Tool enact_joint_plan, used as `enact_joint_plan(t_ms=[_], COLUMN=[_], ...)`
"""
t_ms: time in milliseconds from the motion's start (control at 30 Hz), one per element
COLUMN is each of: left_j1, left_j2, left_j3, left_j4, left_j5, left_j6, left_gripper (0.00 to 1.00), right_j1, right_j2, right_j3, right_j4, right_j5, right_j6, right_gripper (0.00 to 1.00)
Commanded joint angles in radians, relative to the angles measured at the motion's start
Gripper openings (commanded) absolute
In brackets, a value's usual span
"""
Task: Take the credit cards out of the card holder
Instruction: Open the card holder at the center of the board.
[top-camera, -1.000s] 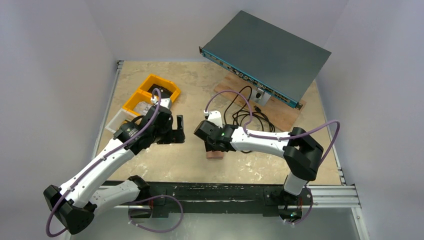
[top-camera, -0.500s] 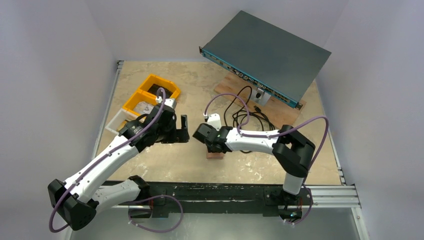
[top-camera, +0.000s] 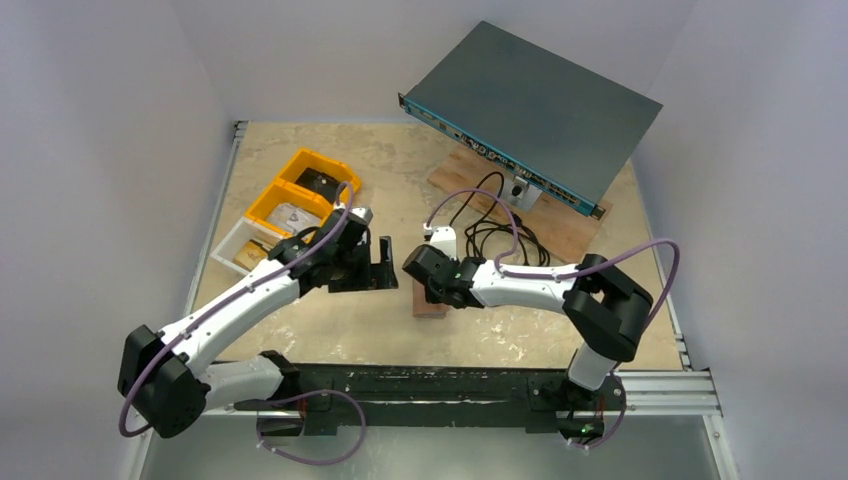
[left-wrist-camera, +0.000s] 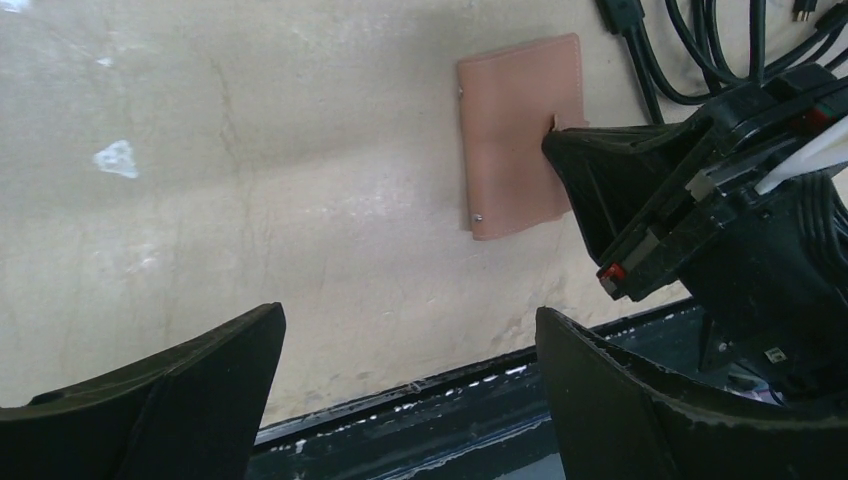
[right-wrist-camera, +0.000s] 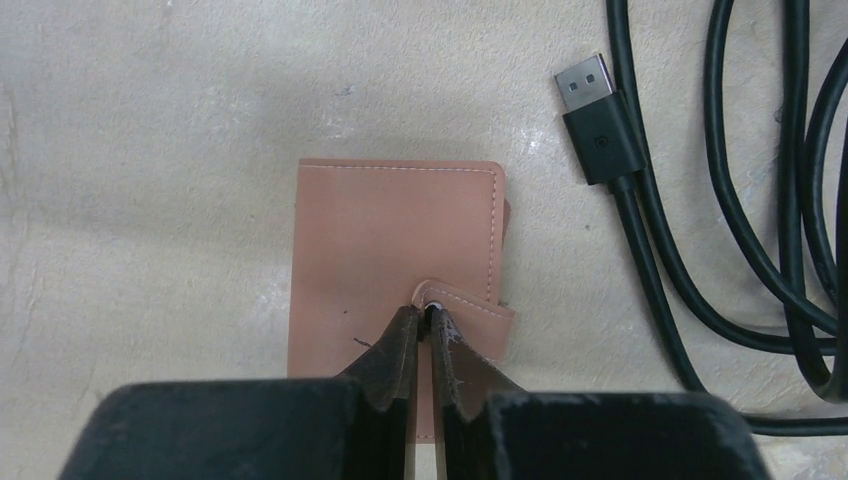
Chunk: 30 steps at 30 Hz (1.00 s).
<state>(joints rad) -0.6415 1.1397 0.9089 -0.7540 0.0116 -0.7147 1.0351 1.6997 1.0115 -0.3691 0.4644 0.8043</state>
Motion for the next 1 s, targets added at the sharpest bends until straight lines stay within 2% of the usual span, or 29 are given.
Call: enact_joint_plan(t_ms=[0, 167, 367, 500, 667, 967], left_j1=[0.006, 0.006, 0.005, -0.002, -0.01, -0.036], left_j2=[0.07, 0.161, 0.28, 0.343, 0.423, 0.527], left_j3=[-0.025, -0.031, -0.042, -0.05, -0.046, -0.039], left_j4=[0.155, 0.267, 0.393, 0.487, 0.515, 0.461], left_j5=[0.129, 0.185, 0.248, 0.284, 0.276, 0.217], left_j6=[-0.084, -0.14, -0.192, -0.235, -0.265, -0.292], left_gripper=[0.92, 0.74, 0.3, 0.14, 0.05, 0.0], right_j1=[-0.008, -0.01, -0.012, -0.013, -0.015, -0.017], right_j2=[-0.013, -0.069, -0.12, -0.148, -0.172, -0.218], right_j3=[-0.06, -0.107, -0.132, -0.146, -0.15, -0.135], right_j4=[0.107, 0.172, 0.196, 0.209, 0.19, 0.134], right_j5=[-0.101, -0.144, -0.161, -0.171, -0.155, -0.117], right_j6=[0.031, 0.043, 0.06, 0.075, 0.088, 0.093], right_gripper=[0.0, 0.0, 0.0, 0.0, 0.0, 0.0])
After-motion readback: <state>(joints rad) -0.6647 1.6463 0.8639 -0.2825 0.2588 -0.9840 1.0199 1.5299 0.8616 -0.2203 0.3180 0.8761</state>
